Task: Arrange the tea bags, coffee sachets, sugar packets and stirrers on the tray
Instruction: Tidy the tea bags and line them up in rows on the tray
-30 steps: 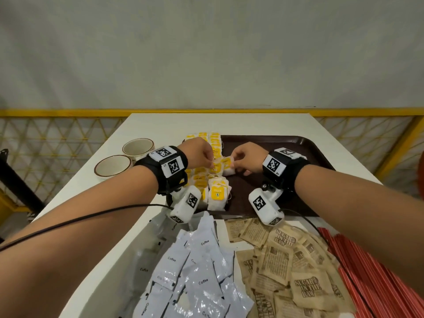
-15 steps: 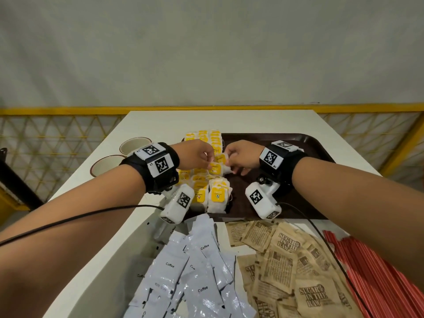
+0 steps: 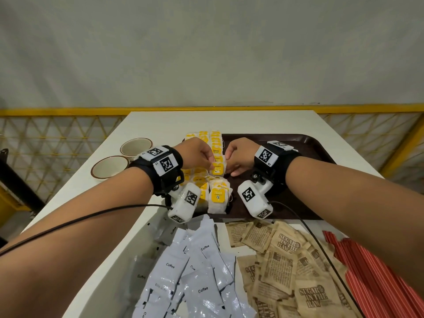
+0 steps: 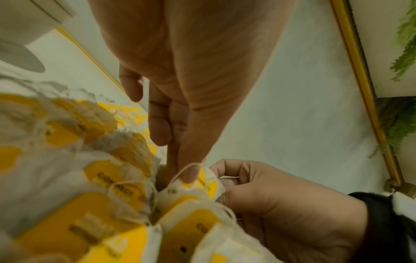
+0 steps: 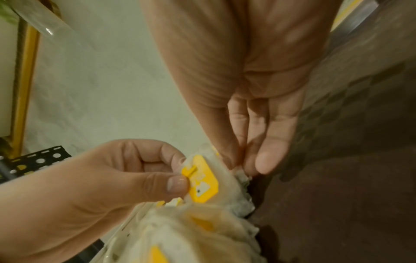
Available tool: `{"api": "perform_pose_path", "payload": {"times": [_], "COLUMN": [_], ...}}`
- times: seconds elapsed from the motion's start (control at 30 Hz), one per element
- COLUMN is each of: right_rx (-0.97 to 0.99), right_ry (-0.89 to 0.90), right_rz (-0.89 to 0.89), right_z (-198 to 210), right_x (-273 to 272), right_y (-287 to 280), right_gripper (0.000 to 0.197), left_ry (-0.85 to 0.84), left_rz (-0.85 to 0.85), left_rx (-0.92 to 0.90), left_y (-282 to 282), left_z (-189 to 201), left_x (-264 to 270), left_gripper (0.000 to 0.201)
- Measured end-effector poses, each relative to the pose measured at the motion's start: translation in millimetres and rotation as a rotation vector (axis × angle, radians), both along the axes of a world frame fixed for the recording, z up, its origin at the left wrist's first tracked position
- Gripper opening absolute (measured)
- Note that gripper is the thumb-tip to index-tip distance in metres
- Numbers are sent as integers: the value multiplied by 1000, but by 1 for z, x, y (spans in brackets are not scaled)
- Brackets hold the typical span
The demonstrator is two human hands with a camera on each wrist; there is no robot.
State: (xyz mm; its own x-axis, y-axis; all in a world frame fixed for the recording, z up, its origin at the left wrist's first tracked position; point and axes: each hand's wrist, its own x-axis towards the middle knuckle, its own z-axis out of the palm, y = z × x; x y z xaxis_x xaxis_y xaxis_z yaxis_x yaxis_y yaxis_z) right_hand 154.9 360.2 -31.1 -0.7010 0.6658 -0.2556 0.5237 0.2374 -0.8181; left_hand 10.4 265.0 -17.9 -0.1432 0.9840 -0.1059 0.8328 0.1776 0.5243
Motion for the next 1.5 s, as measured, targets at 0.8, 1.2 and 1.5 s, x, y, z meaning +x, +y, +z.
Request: {"api": "perform_pose_path", "payload": {"times": [0.8,1.2,1.5], "right_rx": [7,54,9], "right_ry": [-29,-46,-27], "right_rz": [56,52,-17], "right_z": [-4,-10,-6], "right_x": [7,-9,-7], "right_y": [3,7,9], "right_gripper": [7,9,14], "left_ry": [191,172,207], "left_rz": [171,202,221], "left_rx": [-1,-62,-85], "left_y": [39,56,58], "left_z": [0,-8,-7], "left_x": [-12,-10,-13], "left_gripper": [12,26,27]}}
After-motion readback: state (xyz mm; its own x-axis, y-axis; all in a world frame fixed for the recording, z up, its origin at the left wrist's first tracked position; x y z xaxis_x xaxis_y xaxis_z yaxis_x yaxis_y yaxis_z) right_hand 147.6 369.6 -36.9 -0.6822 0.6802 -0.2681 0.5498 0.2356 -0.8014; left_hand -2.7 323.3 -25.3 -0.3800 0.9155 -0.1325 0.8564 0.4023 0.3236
